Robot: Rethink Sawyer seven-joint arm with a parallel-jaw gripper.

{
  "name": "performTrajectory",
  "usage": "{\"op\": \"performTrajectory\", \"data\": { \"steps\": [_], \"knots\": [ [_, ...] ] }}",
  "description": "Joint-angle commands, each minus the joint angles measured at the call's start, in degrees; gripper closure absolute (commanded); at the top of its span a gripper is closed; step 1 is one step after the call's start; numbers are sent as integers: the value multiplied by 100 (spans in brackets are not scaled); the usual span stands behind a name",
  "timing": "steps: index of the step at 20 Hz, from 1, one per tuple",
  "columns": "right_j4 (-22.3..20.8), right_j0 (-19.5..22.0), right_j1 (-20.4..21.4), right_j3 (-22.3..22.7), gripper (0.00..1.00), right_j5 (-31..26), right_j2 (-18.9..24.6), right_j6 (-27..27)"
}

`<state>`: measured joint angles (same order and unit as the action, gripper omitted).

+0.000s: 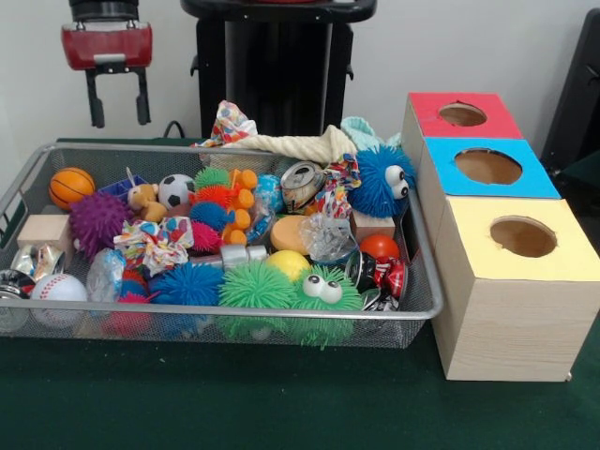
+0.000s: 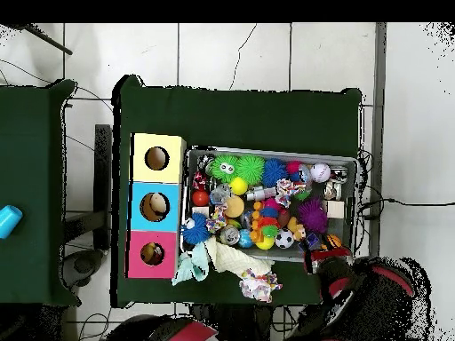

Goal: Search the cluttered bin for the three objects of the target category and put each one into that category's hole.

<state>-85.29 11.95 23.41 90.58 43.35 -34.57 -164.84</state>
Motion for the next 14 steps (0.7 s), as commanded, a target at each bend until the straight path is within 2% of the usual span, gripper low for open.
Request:
{"op": "performTrajectory", "data": {
  "steps": [1,8,14],
  "knots": [
    [638,403,-446,-299,0,-683,849,181],
    [1402,761,-753,-415,0,-730,1100,817],
    [1311,707,-835,-437,0,-653,1111,476]
  ]
}}
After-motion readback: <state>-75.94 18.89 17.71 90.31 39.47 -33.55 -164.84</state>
